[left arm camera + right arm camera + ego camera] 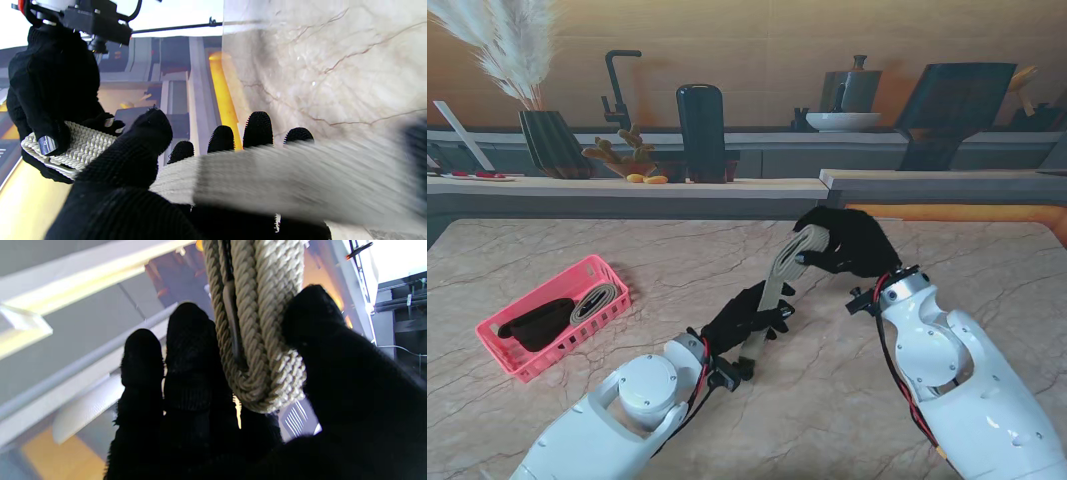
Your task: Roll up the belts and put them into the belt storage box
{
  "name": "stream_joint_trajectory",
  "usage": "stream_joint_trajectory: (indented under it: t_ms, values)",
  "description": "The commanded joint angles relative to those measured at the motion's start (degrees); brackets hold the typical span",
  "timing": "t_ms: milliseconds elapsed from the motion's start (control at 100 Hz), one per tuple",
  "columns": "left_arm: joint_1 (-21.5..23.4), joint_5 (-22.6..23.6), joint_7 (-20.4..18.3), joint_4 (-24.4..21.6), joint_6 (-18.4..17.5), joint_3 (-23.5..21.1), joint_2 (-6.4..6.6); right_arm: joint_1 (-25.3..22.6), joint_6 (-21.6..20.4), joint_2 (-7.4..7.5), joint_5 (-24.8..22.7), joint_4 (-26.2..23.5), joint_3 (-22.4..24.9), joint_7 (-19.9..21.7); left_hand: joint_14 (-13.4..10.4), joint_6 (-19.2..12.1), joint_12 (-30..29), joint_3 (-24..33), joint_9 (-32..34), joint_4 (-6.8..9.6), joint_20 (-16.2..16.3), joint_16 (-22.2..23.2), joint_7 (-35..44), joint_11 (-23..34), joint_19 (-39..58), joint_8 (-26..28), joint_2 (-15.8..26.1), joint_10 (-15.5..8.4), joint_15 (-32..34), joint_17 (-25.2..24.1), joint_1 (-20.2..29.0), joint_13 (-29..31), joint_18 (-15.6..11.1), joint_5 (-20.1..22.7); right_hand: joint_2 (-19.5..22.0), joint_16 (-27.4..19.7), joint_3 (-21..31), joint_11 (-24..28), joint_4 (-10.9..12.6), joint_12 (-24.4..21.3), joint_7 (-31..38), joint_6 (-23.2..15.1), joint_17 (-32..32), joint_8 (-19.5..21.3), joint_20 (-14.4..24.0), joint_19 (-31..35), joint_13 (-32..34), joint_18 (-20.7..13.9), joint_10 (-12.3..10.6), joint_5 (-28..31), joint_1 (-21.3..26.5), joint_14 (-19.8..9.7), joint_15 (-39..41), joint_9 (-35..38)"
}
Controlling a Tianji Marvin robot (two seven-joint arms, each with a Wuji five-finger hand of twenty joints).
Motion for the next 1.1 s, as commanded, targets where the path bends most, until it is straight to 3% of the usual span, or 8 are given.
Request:
stream_joint_trajectory:
  t_ms: [0,80,170,370,730,860,920,1090]
  values:
    - [0.22,-0.41,-0.03,0.00,0.52,0.24,0.40,0.19,0.49,-0.34,0.63,-1.10,0.70,-0.74,0.10,-0.79,-0.63,-3.46,-0.05,2.46,-0.46,-0.96,-1.01,-0.91,-0.25,-0.78,4.64,0.03,-0.48,-0.05,4.04,-0.33,0.59,0.87,7.11,1.02,10.25,2.12,2.26,1.04,15.85,-12.35,0.73,2.60,1.50,2.18,2.29,-1.50,-1.68,6.26,8.05,-1.97,0.67,1.16]
    - [0.21,-1.16,-0.32,-0.07,0.79,0.41,0.34,0.48,0.63,-0.56,-1.63,-0.72,0.82,-3.23,-0.04,-1.26,0.04,-4.26,2.05,1.51,-0.44,-1.41,0.36,-0.24,0.70,1.23,5.75,0.40,-0.17,0.99,9.67,1.32,0.55,2.80,7.35,1.05,10.15,2.26,2.35,1.03,15.93,-12.39,0.66,2.70,1.47,2.13,2.13,-1.62,-1.71,6.05,8.05,-2.05,0.62,0.96]
    - [0.15,-2.55,-1.61,-0.17,1.03,0.50,0.46,1.15,0.31,-0.63,-4.18,0.17,0.43,-5.34,-0.09,-1.62,5.49,-13.79,5.95,1.69,-0.94,-1.93,2.69,-1.33,2.23,2.56,8.63,0.63,0.89,2.73,20.23,3.71,0.13,6.03,7.74,1.12,9.74,2.56,2.54,0.93,16.05,-12.60,0.65,2.83,1.40,2.08,1.97,-1.98,-1.78,5.52,8.03,-2.39,0.66,0.60]
    - [-0.17,-5.28,-4.58,-0.26,1.35,0.93,0.77,2.89,-1.63,-0.78,-6.87,3.13,-3.54,-8.10,0.40,-1.80,3.35,-11.22,9.05,0.92,-0.92,-2.69,4.48,-1.29,3.70,3.10,9.33,1.08,1.25,4.65,20.49,6.37,0.14,8.80,8.12,1.15,9.19,3.10,3.03,0.73,16.19,-12.44,0.55,2.82,1.29,1.97,1.89,-2.05,-1.72,4.95,8.24,-2.50,0.70,0.18]
    - [2.77,-12.74,1.44,-2.43,0.57,-0.27,-1.38,6.78,-5.52,-0.68,-11.25,10.23,-11.34,-11.36,-0.12,-1.17,-6.87,-13.36,9.95,0.60,-3.70,-5.47,1.24,-2.87,2.50,-1.30,7.22,-0.52,-0.51,2.31,20.05,4.80,0.62,10.84,8.82,1.04,8.18,3.92,3.65,0.06,16.41,-12.98,0.61,2.56,1.06,1.92,1.54,-2.67,-2.38,4.31,8.01,-3.26,0.99,-0.26]
    - [3.60,-13.69,3.27,-3.35,0.08,-0.87,-1.73,7.31,-5.69,-0.90,-9.90,11.89,-13.06,-10.88,-0.49,-1.44,-8.51,-1.83,7.70,0.77,-5.81,-7.16,-0.59,-3.81,0.98,-1.66,2.27,-0.69,-3.24,-0.16,5.95,2.07,1.38,9.84,9.00,0.90,7.94,4.14,3.81,-0.14,16.54,-13.30,0.52,2.46,0.95,1.82,1.46,-2.81,-2.45,4.14,7.95,-3.38,0.99,-0.36]
    - [3.73,-14.19,3.89,-3.32,-0.77,-0.91,-1.92,7.47,-5.63,-1.02,-9.52,12.52,-13.73,-11.03,-0.79,-0.49,-9.08,-1.98,4.50,1.73,-6.05,-8.16,-3.54,-5.15,-0.48,-3.39,1.72,-0.37,-5.52,-1.59,-2.99,-0.30,2.14,8.05,9.11,0.84,7.76,4.18,3.86,-0.27,16.47,-13.29,0.52,2.33,0.91,1.81,1.43,-2.90,-2.47,3.91,7.82,-3.39,0.99,-0.52]
    - [4.14,-18.01,4.63,-2.88,-4.89,-1.11,-2.52,7.55,-5.98,-1.01,-9.22,13.83,-15.05,-10.74,-2.47,-0.11,-9.91,1.19,-2.04,-0.38,-5.41,-10.55,-8.23,-7.11,-5.47,-6.20,-9.47,-0.56,-10.99,-4.69,-21.80,-4.76,4.32,2.22,9.22,0.66,7.39,4.32,4.05,-0.58,16.30,-12.89,0.34,1.90,0.79,1.66,1.22,-2.89,-2.54,3.66,7.87,-3.28,0.87,-0.63]
